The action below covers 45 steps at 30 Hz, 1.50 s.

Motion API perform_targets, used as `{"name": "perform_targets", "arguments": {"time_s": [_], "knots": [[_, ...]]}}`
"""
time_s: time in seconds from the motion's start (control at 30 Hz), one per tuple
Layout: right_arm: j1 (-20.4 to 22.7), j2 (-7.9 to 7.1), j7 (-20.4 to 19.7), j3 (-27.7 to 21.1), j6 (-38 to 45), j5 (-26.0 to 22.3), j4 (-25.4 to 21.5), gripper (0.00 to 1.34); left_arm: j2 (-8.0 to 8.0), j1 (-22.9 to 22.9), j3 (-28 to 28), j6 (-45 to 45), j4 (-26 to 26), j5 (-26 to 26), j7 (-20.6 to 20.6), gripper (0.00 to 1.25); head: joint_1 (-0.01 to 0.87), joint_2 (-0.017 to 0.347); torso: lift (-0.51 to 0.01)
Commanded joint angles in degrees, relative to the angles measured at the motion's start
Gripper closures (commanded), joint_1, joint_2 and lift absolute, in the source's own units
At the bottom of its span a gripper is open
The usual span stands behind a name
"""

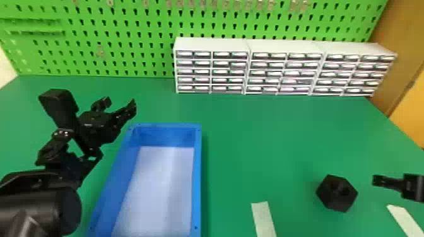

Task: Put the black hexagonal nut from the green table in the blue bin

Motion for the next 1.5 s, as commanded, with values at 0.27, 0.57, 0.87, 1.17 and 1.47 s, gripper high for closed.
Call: {"name": "perform_targets", "arguments": {"time_s": [0.27,0.57,0.87,1.17,1.47], "knots": [[-1.9,0.36,0.0,2.0,-2.2,-1.2,5.0,0.23,-0.03,-0.4,-0.4,0.0,0.0,-0.1,0.0,0.49,0.691,0.009,-0.097],[-3.1,-0.96,0.0,4.0,-2.4,-4.4,8.5,0.23,-0.03,-0.4,-0.3,0.0,0.0,0.0,0.0,0.49,0.691,0.009,-0.097],[-4.1,-1.84,0.0,6.0,-2.4,-6.0,11.2,0.23,-0.03,-0.4,-0.3,0.0,0.0,0.1,0.0,0.49,0.691,0.009,-0.097],[-4.5,-2.10,0.0,7.1,-2.2,-5.7,11.8,0.23,-0.03,-0.4,-0.3,0.0,0.0,0.1,0.0,0.49,0.691,0.009,-0.097],[-5.0,-2.98,0.0,8.0,-0.1,-4.3,11.8,0.23,-0.03,-0.3,-0.3,0.0,0.0,0.1,0.0,0.49,0.691,0.009,-0.097]]}}
